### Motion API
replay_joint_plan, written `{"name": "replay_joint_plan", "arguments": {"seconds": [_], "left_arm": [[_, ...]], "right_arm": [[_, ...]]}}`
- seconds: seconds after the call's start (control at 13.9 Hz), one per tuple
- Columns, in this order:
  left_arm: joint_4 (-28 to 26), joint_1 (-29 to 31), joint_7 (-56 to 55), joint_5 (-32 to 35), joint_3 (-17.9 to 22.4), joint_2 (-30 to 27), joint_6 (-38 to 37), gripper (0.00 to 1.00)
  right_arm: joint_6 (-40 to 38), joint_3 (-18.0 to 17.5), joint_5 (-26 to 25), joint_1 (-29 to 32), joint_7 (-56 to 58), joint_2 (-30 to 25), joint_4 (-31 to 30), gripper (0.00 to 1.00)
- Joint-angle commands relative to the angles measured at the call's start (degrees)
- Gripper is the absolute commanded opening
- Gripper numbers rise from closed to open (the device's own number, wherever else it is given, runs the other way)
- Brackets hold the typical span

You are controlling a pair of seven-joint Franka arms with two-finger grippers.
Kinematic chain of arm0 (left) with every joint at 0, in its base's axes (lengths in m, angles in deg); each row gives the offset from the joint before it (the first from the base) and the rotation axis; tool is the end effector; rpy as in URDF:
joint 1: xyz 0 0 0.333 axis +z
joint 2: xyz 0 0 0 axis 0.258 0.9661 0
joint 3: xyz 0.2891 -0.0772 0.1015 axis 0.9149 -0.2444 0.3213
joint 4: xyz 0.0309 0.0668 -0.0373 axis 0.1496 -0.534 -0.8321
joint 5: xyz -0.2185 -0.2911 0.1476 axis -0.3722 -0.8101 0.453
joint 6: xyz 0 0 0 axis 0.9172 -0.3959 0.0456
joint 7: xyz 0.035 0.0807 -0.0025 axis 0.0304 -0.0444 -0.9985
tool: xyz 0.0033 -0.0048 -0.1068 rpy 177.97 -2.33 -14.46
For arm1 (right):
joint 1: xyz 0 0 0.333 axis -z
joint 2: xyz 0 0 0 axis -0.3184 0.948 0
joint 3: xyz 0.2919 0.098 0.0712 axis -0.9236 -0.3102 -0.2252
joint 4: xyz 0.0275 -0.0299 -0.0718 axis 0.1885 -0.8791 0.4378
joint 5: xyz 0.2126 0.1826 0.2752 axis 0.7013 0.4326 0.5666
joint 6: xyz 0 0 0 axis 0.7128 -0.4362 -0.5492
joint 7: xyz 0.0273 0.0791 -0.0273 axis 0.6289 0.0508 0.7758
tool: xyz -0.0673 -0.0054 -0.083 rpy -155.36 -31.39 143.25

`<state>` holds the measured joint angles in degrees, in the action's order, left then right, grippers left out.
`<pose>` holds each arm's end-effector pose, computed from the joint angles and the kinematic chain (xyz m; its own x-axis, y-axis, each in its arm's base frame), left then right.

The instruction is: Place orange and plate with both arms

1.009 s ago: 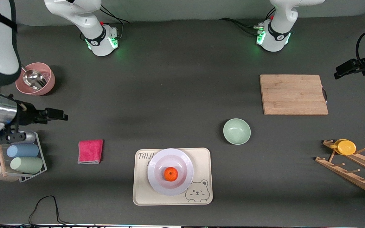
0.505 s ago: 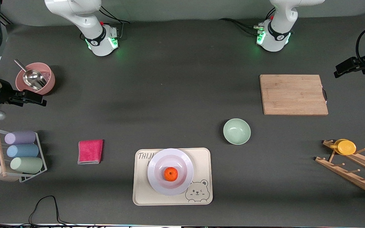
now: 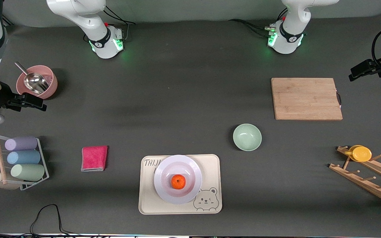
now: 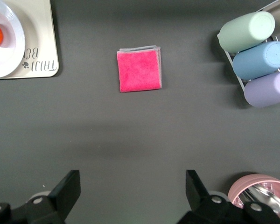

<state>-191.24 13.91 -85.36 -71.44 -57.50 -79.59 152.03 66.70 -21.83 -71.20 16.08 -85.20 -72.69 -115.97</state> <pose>0.5000 0.0290 0.6039 0.9873 0.1236 -0.0999 0.1236 -0.9923 -0.0055 0.5773 -0.0176 0.5739 0.9971 -0.0445 -0.0611 -0.0470 -0.9981 -0.0404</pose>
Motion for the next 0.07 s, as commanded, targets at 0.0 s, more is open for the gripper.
{"name": "replay_joint_plan", "arguments": {"seconds": [0.0], "left_arm": [[0.4,0.1,0.9,-0.4,0.0,-0.6,-1.3,1.0]], "right_arm": [[0.4,0.0,-1.5,-0.2,-1.8,0.6,1.0,1.0]]}}
